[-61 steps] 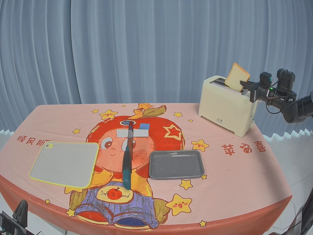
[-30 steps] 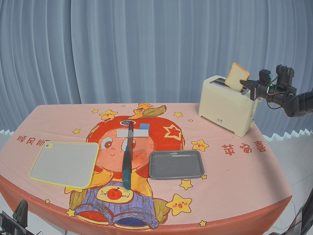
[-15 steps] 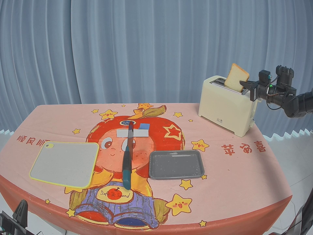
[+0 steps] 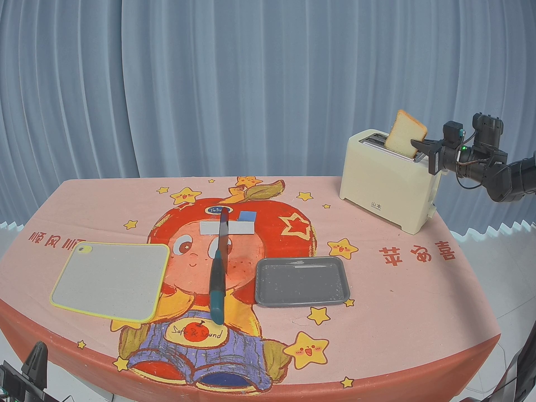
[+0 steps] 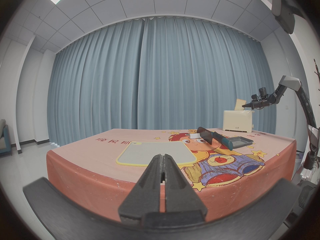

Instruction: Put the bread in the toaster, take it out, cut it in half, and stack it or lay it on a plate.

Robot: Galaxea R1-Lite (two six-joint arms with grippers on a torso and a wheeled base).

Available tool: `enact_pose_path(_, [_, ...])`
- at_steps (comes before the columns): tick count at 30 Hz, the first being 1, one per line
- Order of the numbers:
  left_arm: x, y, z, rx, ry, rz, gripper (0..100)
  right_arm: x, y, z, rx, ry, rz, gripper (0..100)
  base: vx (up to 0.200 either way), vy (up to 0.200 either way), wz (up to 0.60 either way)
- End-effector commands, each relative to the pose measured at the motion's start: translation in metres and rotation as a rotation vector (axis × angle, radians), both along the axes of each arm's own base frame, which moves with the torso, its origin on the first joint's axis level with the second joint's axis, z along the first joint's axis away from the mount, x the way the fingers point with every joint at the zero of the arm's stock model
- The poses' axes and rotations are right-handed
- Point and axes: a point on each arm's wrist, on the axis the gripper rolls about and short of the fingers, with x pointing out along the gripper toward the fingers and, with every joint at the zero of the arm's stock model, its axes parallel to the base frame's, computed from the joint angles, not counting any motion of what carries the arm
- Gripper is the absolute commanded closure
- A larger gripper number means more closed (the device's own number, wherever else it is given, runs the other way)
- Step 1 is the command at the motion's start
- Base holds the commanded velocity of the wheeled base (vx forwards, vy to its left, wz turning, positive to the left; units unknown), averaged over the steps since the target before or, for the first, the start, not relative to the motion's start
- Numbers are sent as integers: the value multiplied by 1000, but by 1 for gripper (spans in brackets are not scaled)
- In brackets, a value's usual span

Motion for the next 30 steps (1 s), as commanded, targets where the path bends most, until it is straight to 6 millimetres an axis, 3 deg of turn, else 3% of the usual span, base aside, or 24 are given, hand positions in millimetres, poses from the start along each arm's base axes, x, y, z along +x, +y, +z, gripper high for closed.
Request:
enact_pose_path(1, [0, 0, -5, 0, 0, 0, 100, 0, 0, -1, 0, 0, 0, 100, 0, 0, 0])
enact_pose_path(10, [0, 0, -5, 0, 1, 0, 100, 0, -3, -3, -27, -4, -4, 100, 0, 0, 0])
enact_pose_path(11, [0, 0, -5, 0, 1, 0, 100, 0, -3, -3, -33, -5, -3, 0, 0, 0, 0])
enact_pose_path(21, [0, 0, -5, 0, 0, 0, 100, -5, -4, -3, -29, 25, -6, 0, 0, 0, 0])
enact_pose_path(30, [0, 0, -5, 0, 1, 0, 100, -22, -7, 18, -23, -10, -47, 0, 0, 0, 0])
